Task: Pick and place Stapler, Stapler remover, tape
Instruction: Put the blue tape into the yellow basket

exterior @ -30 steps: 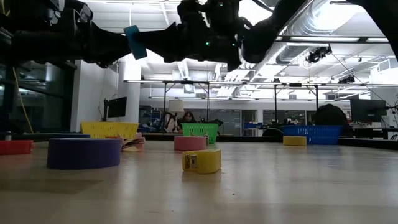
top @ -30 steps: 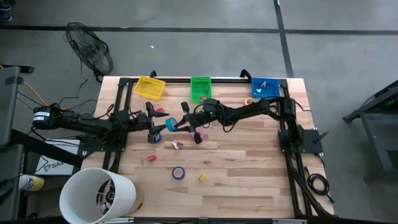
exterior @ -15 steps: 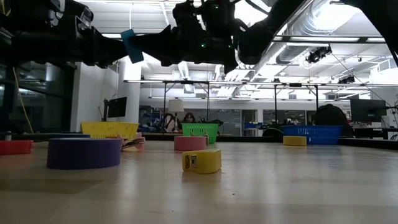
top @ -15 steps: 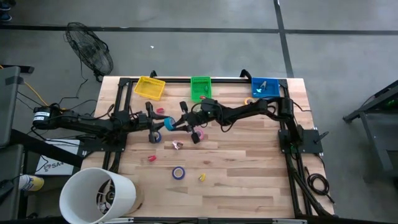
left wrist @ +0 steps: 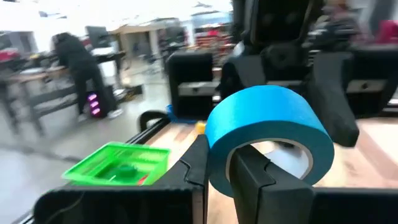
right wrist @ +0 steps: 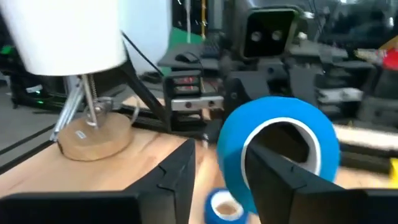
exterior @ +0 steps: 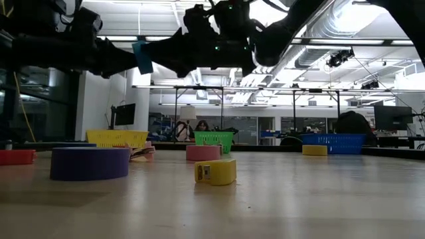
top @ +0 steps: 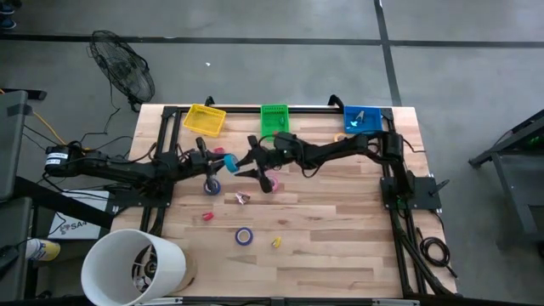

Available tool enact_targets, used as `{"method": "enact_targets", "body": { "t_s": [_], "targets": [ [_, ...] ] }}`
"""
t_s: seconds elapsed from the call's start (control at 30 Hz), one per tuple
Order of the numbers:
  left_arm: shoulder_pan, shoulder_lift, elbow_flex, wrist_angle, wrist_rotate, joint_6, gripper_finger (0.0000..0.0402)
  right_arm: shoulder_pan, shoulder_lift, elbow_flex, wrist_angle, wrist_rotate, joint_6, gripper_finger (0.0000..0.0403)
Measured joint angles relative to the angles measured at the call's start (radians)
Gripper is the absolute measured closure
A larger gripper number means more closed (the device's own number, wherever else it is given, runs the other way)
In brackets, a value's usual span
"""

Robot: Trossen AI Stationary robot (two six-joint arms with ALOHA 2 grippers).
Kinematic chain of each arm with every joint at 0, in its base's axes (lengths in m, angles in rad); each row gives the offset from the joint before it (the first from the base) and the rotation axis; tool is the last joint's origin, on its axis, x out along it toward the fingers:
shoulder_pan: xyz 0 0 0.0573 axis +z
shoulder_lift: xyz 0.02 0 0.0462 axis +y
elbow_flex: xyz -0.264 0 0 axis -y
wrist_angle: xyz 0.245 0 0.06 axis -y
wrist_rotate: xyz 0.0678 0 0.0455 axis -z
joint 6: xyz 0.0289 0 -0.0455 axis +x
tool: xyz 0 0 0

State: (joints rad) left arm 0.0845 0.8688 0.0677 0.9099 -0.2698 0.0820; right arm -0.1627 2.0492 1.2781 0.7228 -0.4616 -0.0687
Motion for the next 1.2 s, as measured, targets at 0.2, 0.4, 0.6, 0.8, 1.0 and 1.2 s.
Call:
{"method": "enact_targets", "body": {
  "t_s": [0.2, 0.4, 0.6, 0.8, 1.0, 1.2],
  "targets": [
    [0.0, 0.0, 0.001, -0.026, -0.197, -0.057, 0.0371, -0.04, -0.079, 0.0, -0.207, 0.086, -0.004, 0.0266],
    [0.0, 0.0, 0.001, -0.076, -0.499, -0.137, 0.0371, -0.076, -0.154, 0.0, -0.439, 0.23, -0.047, 0.0266],
    [0.001, 0.0, 0.0, -0.111, -0.71, -0.143, 0.0371, -0.1, -0.191, 0.0, -0.623, 0.316, -0.086, 0.0265],
    [0.074, 0.0, 0.0, -0.182, -0.787, -0.204, 0.0371, -0.104, -0.192, 0.0, -0.741, 0.417, -0.125, 0.0265],
    [0.289, 0.0, 0.0, -0.212, -0.636, -0.267, 0.0371, -0.104, -0.192, 0.0, -0.77, 0.471, -0.134, 0.0265],
    [0.483, 0.0, 0.0, -0.251, -0.459, -0.336, 0.0371, -0.105, -0.192, 0.0, -0.771, 0.478, -0.136, 0.0265]
  ]
}}
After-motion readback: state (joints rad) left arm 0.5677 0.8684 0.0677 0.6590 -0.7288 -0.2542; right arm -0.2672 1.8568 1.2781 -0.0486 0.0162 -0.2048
